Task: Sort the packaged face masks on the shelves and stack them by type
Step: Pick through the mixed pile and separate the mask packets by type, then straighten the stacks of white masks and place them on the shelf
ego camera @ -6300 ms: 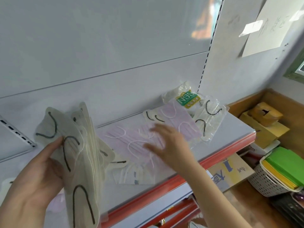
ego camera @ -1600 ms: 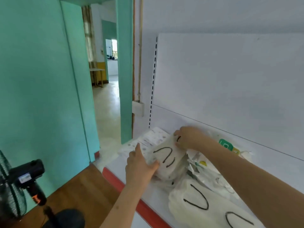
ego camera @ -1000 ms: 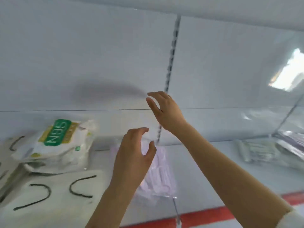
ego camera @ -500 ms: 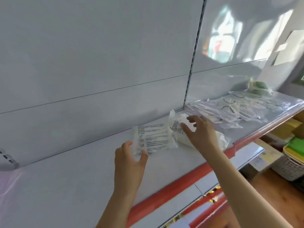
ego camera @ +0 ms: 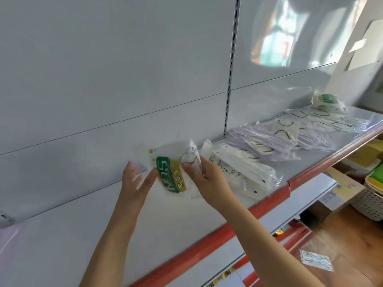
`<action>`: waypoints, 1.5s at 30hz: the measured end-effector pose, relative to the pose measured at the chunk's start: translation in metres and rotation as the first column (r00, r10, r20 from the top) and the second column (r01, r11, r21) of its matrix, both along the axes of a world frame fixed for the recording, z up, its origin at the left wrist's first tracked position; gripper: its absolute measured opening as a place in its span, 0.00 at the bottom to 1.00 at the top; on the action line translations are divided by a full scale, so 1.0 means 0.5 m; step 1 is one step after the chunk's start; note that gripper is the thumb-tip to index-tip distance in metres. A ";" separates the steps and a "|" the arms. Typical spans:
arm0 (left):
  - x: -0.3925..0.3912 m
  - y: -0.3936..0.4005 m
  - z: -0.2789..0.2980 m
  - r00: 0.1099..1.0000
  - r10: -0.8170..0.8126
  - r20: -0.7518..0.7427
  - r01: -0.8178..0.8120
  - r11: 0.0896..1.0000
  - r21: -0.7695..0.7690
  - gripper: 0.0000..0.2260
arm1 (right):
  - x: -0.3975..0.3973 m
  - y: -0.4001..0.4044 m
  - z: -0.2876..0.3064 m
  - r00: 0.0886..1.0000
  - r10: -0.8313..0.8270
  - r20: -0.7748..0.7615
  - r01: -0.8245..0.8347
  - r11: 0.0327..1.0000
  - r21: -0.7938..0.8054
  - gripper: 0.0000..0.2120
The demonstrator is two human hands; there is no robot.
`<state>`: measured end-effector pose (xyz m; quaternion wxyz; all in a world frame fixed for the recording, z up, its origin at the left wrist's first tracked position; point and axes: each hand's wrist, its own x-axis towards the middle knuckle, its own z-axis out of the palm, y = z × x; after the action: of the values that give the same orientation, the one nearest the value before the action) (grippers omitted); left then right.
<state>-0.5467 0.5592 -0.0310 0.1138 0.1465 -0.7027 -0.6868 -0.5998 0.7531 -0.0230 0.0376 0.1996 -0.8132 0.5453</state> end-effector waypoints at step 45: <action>0.608 -0.728 0.134 0.592 0.765 -0.254 -0.806 0.552 -0.215 0.21 | 0.372 -1.028 0.169 0.678 0.735 -0.017 -0.706 0.657 0.264 0.30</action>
<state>-0.2429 0.1952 0.0358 0.4757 0.3801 -0.6513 -0.4528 -0.4141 0.2389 0.0615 -0.1561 0.5419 -0.7217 0.4015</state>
